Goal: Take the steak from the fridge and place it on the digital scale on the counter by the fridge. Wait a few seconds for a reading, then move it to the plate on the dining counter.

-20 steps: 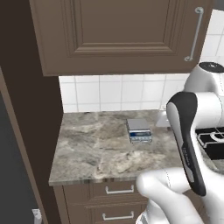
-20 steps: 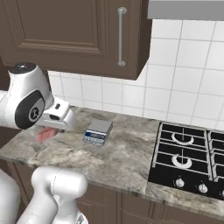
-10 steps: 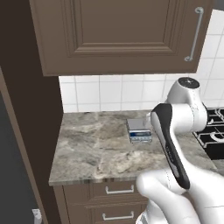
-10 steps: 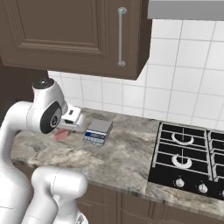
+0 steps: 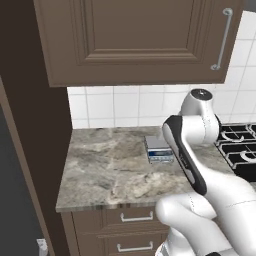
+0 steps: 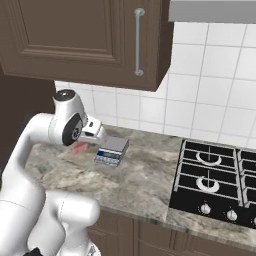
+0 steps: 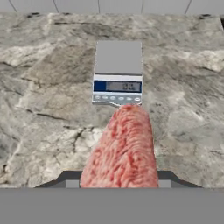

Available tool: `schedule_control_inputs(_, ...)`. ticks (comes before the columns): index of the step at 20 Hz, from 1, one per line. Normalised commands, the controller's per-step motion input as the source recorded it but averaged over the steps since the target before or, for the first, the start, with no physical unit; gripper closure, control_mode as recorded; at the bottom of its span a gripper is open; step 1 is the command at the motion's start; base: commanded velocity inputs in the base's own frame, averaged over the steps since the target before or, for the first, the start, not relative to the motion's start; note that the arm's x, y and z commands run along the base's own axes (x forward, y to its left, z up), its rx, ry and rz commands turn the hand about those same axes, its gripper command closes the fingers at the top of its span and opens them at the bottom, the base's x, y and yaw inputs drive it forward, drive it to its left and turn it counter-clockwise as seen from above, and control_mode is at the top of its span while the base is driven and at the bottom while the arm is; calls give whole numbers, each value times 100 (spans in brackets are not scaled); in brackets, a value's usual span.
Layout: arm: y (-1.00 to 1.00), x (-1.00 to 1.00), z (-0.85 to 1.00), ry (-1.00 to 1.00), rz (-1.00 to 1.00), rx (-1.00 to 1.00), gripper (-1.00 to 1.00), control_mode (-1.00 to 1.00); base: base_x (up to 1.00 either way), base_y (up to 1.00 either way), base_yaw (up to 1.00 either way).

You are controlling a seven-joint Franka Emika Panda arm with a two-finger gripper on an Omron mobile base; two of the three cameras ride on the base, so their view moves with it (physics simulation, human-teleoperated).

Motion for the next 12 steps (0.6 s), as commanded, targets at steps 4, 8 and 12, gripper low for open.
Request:
schedule_control_inputs(4,-1,43,-32,-7,0,0,100,-100,0,0,0)
schedule_control_inputs(8,0,28,-26,-12,0,0,100,-100,0,0,0)
schedule_control_inputs(12,-5,32,-29,-7,0,0,100,-100,0,0,0)
